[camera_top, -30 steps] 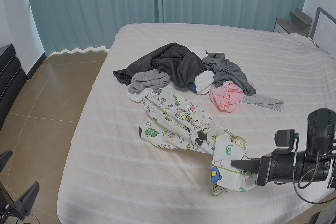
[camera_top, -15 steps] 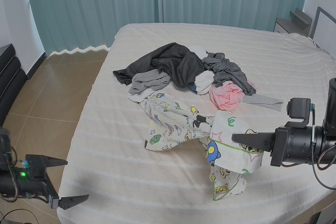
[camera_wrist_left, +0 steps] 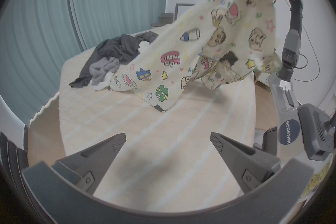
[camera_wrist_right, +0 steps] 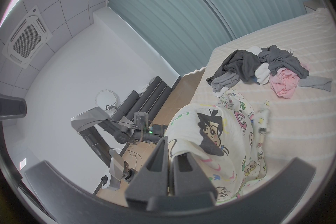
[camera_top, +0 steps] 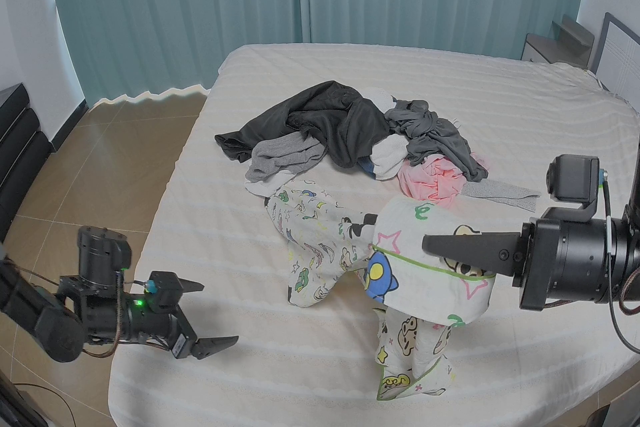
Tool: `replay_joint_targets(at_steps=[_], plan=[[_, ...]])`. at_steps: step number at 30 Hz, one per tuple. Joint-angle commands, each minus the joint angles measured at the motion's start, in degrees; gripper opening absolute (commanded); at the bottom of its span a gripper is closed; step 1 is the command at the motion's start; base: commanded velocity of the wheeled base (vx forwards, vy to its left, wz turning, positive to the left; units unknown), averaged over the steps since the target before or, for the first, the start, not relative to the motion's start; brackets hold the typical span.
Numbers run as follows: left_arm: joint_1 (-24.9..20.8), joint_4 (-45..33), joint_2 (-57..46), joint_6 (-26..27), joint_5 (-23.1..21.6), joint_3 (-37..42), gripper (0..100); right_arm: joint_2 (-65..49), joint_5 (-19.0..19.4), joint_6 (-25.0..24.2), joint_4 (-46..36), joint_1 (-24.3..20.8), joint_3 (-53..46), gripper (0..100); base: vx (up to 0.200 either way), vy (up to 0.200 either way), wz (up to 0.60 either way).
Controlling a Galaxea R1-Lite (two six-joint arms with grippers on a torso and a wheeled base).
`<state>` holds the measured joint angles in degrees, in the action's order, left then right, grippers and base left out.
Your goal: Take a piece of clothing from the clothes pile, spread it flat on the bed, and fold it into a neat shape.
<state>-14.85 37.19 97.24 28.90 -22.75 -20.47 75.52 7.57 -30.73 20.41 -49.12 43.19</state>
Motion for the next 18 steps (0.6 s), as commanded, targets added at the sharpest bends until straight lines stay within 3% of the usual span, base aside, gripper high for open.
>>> replay_joint_targets(at_steps=[1, 5, 6, 8, 18], plan=[[-4.22, 9.30, 15.08, -1.92, 2.62, -0.63, 100, 2.35, 0.16, 0.06, -0.19, -1.33, 3.04, 0, 0.000, 0.000, 0.00], [-6.33, 15.28, 18.16, -6.67, 2.80, -2.38, 100, 3.05, 0.08, 0.06, -0.19, -1.33, 4.09, 0, 0.000, 0.000, 0.00], [-8.44, 18.62, 19.65, -12.29, 3.50, -3.17, 100, 3.32, 0.16, 0.06, -0.19, -1.33, 4.53, 0, 0.000, 0.000, 0.00], [-9.94, 21.69, 20.97, -15.81, 5.52, -3.61, 100, 3.32, 0.16, 0.06, -0.19, -1.33, 4.62, 0, 0.000, 0.000, 0.00], [-14.07, 30.13, 28.53, -20.91, 11.15, -8.10, 100, 3.23, 0.08, -0.03, -0.19, -1.33, 4.62, 0, 0.000, 0.000, 0.00]])
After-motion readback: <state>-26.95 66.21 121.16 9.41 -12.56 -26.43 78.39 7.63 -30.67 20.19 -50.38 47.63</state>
